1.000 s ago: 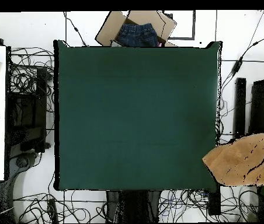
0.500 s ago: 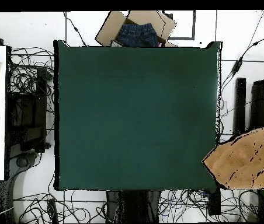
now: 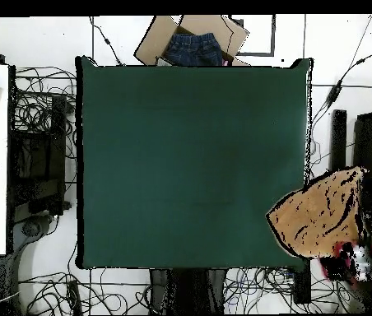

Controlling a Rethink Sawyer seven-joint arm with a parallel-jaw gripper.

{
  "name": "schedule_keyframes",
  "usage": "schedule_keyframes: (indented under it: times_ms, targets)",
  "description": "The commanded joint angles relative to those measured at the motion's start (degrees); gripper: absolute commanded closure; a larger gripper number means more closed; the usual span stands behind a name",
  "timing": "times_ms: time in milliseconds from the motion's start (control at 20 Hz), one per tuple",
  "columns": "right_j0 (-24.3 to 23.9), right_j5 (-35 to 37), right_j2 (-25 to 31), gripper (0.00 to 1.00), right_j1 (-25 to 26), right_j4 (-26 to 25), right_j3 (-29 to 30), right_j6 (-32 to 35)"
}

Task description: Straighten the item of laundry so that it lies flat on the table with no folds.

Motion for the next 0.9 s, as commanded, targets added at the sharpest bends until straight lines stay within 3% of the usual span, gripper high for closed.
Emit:
schedule_keyframes:
  times_ms: [50, 450, 600, 900]
  targets:
    - [9.73, -12.52, -11.19, 1.00, -6.70, 3.83, 19.80, 11.04]
    - [17.73, -19.95, -16.12, 1.00, -4.46, 1.27, 24.71, 17.78]
    - [18.48, -22.96, -17.87, 1.00, -3.16, 2.39, 26.21, 17.02]
    - [18.75, -21.56, -20.20, 1.00, -1.30, 1.33, 23.26, 13.56]
